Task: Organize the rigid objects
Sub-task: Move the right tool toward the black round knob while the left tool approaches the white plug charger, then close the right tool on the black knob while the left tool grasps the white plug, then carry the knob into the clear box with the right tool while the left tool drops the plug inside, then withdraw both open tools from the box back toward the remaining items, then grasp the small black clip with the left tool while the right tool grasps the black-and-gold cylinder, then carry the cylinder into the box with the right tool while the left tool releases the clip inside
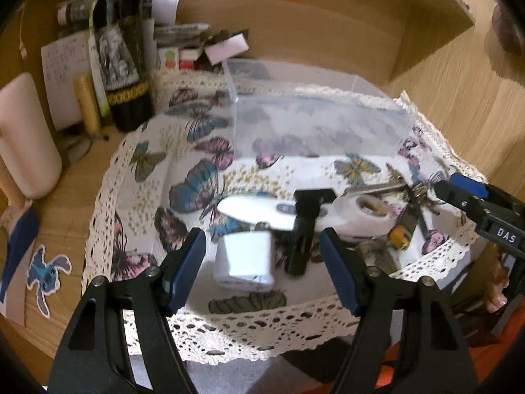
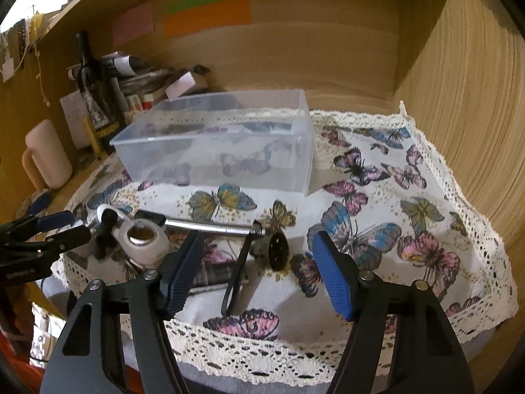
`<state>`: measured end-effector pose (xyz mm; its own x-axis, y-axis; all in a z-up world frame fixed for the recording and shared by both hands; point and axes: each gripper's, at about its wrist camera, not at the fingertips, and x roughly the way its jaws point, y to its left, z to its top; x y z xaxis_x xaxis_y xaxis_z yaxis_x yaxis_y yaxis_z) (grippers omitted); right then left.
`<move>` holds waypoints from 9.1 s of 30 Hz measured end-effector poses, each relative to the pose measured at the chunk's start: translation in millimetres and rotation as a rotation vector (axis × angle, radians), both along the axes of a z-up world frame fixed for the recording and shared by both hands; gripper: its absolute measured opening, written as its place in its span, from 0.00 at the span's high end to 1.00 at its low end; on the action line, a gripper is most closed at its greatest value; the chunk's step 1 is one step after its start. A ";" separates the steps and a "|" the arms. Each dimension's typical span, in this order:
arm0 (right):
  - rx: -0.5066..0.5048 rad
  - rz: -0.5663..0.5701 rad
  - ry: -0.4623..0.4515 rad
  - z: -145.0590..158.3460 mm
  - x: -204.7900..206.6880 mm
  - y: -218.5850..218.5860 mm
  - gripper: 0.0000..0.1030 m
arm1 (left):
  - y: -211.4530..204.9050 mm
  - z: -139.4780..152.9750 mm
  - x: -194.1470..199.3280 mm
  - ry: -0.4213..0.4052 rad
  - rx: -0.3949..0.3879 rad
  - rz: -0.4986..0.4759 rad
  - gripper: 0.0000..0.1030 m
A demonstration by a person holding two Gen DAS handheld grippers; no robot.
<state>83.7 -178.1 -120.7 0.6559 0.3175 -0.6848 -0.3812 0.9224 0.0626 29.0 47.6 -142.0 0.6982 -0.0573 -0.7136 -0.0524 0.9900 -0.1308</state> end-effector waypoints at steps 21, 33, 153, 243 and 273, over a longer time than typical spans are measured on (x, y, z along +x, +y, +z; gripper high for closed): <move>0.066 -0.006 0.135 -27.0 13.6 -2.8 0.63 | 12.4 -8.7 -2.5 0.005 -0.036 0.049 0.63; 0.063 -0.050 0.183 -38.3 42.3 -5.6 0.63 | 20.0 10.2 -1.3 -0.062 -0.041 0.064 0.63; 0.028 0.101 0.083 -6.4 26.4 16.9 0.08 | 4.4 24.1 29.1 -0.003 0.065 0.004 0.06; 0.013 0.083 -0.020 24.5 139.2 64.9 0.23 | 16.9 44.8 143.2 -0.070 0.049 -0.003 0.79; -0.001 0.150 -0.016 31.8 124.7 72.6 0.21 | 5.1 58.0 120.3 -0.105 0.098 -0.042 0.36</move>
